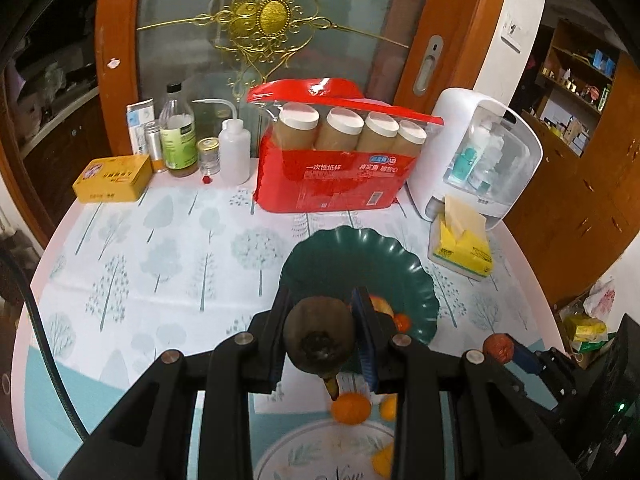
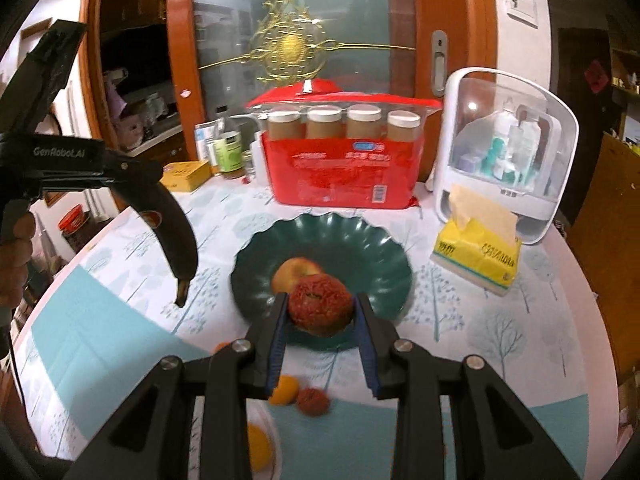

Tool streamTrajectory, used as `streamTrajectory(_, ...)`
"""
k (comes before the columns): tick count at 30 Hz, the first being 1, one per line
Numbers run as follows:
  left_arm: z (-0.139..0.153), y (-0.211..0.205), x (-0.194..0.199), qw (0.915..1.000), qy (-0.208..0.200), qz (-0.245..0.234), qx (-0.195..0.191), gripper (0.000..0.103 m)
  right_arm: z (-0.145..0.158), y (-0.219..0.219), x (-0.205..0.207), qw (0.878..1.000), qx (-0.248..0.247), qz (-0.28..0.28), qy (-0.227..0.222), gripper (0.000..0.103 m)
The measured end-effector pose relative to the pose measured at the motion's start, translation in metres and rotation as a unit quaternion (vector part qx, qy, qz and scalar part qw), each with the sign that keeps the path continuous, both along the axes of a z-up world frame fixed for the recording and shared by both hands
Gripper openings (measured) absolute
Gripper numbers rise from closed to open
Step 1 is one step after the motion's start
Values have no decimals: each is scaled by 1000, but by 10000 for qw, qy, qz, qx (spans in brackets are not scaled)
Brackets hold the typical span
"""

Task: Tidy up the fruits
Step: 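Carry the banana and lychee to the green plate and release both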

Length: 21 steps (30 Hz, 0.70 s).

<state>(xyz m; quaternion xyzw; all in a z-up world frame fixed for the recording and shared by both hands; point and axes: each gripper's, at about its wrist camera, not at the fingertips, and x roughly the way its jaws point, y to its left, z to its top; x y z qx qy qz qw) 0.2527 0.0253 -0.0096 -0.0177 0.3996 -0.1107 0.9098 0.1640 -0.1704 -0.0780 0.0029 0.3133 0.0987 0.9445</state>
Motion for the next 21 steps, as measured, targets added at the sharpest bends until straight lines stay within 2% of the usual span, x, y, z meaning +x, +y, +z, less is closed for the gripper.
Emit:
streamTrajectory(8, -24, -6, 50, 9996, 267, 56, 81, 28, -12, -16, 46, 9995, -12, -261, 178, 32)
streamTrajectory(15, -55, -11, 80, 9976, 678, 100, -68, 28, -39, -21, 78, 9981, 65, -263, 561, 32)
streamTrajectory(21, -80, -20, 95, 9952, 980, 30, 39, 29, -65, -21, 93, 9958, 94, -241, 876, 32)
